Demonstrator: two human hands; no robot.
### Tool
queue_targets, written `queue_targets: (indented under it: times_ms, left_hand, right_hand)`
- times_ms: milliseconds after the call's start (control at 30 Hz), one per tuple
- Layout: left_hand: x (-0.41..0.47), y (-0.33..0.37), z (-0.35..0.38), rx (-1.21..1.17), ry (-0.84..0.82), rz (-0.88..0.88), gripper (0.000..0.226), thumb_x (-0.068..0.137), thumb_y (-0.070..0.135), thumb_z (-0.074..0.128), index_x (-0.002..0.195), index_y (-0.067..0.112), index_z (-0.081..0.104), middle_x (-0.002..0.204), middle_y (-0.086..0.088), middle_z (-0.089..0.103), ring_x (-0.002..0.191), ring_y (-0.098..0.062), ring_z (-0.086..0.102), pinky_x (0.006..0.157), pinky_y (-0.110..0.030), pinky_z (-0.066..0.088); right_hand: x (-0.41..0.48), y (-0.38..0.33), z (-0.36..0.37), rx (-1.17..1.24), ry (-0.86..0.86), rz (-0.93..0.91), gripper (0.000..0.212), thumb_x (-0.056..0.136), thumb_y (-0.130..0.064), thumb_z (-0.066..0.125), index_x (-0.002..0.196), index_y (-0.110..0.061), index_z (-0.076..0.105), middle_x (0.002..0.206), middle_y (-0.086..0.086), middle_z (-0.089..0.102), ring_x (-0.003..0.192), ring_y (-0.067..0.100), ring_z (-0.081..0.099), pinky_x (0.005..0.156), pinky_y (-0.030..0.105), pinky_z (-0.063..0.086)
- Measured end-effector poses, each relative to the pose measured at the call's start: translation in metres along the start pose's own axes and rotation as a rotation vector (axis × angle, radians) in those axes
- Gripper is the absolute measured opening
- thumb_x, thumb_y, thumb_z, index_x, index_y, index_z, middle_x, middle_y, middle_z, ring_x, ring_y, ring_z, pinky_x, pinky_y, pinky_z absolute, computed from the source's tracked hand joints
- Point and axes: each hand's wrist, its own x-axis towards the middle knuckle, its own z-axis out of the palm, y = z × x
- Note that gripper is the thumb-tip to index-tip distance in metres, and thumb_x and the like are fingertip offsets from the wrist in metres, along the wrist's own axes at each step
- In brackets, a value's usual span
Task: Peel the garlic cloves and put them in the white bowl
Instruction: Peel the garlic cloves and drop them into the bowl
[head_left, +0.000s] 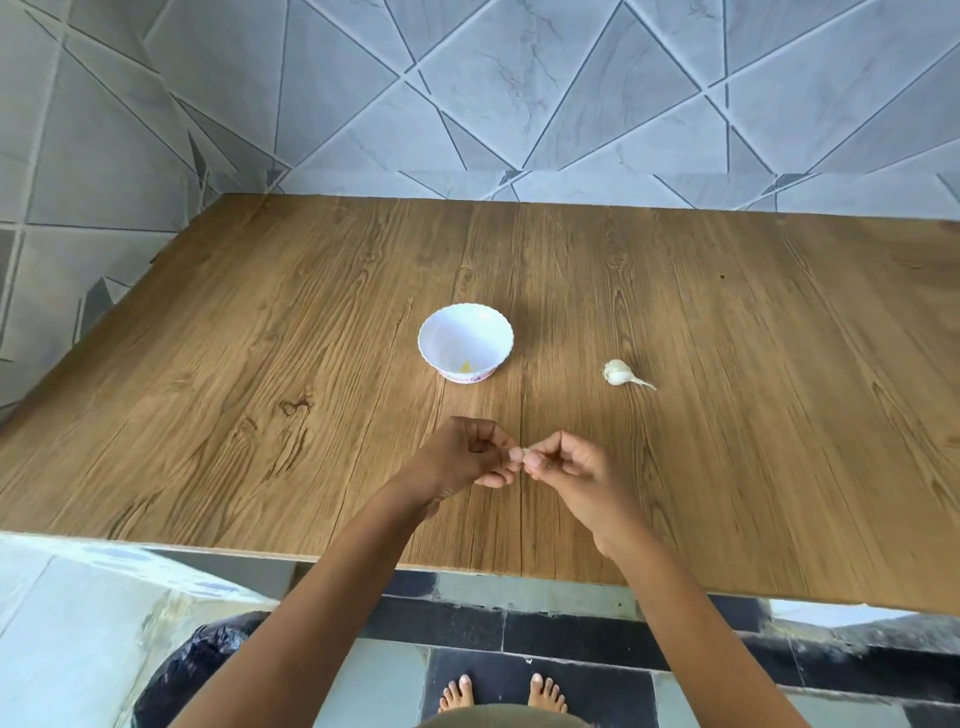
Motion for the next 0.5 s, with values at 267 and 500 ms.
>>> queue_targets:
  times_ms: [267, 500]
  left_hand:
    - [0.005, -0.004, -0.001, -0.095, -0.085, -0.124, 0.006, 0.088, 0.005, 0.061, 0.082, 0.005, 0.064, 0.073, -0.004, 0.067, 0.066, -0.006, 0.066, 0.064, -0.016, 0.053]
    - [0.014, -0.009, -0.002, 0.283, 0.036, 0.208, 0.005, 0.086, 0.007, 0.067, 0.082, 0.005, 0.065, 0.071, -0.001, 0.064, 0.065, -0.008, 0.058, 0.065, -0.019, 0.049]
  right_hand:
    - [0.000, 0.015, 0.001, -0.490, 0.040, -0.498, 0.014, 0.090, -0.020, 0.054, 0.081, -0.009, 0.056, 0.077, -0.003, 0.062, 0.073, 0.007, 0.059, 0.065, 0.017, 0.049]
    - [0.013, -0.010, -0.007, -0.159, -0.069, 0.177, 0.010, 0.091, -0.013, 0.059, 0.083, -0.013, 0.064, 0.076, -0.001, 0.067, 0.070, 0.007, 0.061, 0.068, 0.018, 0.051]
